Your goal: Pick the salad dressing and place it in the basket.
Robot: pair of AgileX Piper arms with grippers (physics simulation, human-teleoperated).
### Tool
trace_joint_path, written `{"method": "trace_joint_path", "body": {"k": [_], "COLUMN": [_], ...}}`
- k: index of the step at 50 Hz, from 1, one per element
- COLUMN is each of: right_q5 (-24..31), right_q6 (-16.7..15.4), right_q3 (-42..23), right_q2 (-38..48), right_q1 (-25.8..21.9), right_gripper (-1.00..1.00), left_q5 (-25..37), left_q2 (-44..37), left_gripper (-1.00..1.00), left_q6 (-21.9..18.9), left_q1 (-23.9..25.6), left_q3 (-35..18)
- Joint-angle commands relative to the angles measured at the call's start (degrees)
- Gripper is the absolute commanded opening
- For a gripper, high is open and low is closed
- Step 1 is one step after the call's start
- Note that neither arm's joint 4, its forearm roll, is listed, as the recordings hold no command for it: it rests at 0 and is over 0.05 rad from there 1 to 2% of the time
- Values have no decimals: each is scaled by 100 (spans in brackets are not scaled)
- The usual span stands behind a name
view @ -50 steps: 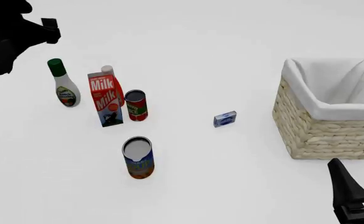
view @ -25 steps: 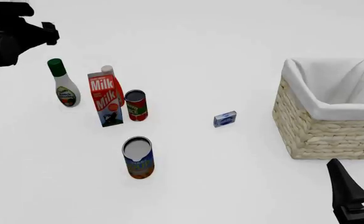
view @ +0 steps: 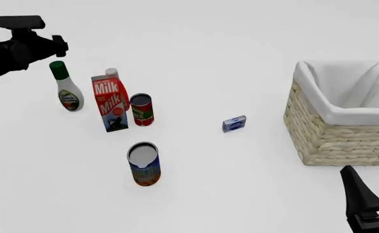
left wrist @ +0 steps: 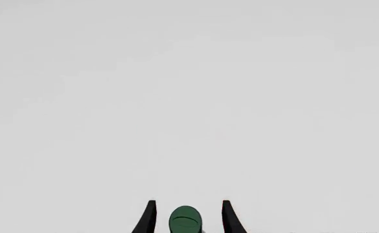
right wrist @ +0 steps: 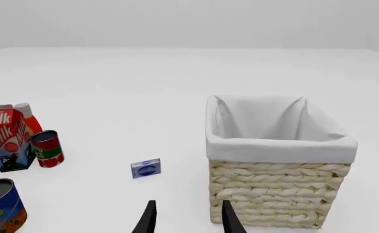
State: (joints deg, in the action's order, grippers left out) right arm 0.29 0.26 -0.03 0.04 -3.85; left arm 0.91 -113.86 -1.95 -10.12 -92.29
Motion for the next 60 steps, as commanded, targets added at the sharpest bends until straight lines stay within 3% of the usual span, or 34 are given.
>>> {"method": "trace_joint_path", "body": {"k": [1, 60], "right_q5": [29, 87], "right_q6": [2, -20], "right_q3": [2, 2], "right_q2": [-1, 2], "right_q1": [-9, -36], "right_gripper": [100, 100], "left_q5": [187, 82], "left_q2": [-324, -1221], "left_gripper": [100, 100], "left_q6": [109, 293], "left_q1": [42, -19], "left_q3": [-239, -293]}}
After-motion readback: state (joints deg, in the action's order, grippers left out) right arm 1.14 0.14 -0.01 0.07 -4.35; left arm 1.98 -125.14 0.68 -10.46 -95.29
